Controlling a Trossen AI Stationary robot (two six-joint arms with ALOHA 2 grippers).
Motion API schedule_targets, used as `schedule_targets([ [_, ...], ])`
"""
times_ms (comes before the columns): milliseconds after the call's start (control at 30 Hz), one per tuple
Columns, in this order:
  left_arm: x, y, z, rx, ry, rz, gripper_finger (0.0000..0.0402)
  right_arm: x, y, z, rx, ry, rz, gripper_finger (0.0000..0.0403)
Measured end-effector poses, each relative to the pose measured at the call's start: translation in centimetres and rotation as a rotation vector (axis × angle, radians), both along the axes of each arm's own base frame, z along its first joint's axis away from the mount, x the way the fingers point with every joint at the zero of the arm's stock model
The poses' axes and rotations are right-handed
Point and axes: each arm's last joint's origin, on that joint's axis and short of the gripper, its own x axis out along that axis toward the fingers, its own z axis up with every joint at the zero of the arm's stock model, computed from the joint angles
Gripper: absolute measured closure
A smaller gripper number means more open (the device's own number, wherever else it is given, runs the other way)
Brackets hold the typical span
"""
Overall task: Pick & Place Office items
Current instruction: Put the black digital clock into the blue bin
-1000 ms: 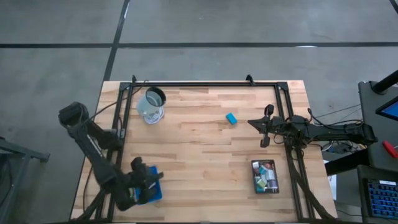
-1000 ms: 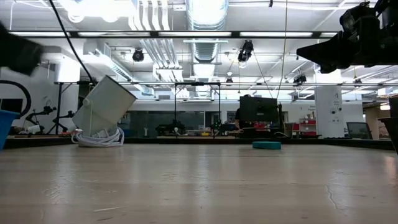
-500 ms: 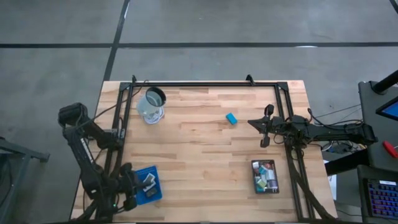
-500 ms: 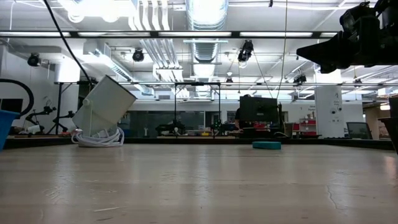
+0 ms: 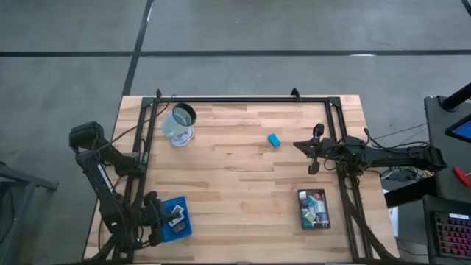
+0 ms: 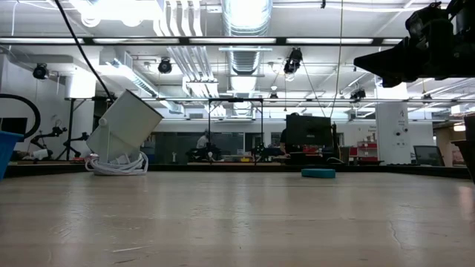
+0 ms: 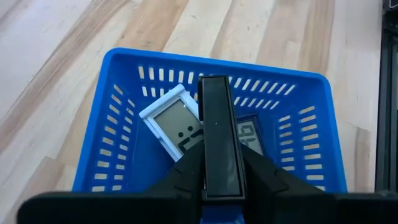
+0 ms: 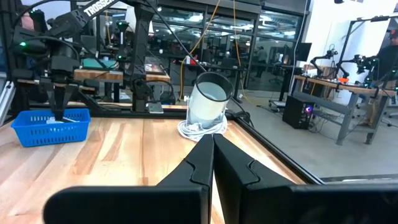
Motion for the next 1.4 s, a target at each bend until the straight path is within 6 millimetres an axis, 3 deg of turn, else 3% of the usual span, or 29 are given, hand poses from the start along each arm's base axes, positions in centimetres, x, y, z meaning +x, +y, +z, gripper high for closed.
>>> schedule_targets([
  [400,0.1,-0.2,0.0,-0.010,-0.019,-0.007,0.0239,0.0,0.0,0.0,0.000,0.000,0.000,0.0394],
  [600,0.1,-0.2,0.0,-0.010,-0.020,-0.007,0.0214,0.0,0.0,0.0,0.000,0.000,0.000,0.0394],
  [1400,0.7,-1.2,1.3,-0.045,-0.090,-0.034,0.0209,0.0,0.0,0.0,0.000,0.000,0.000,0.0394],
])
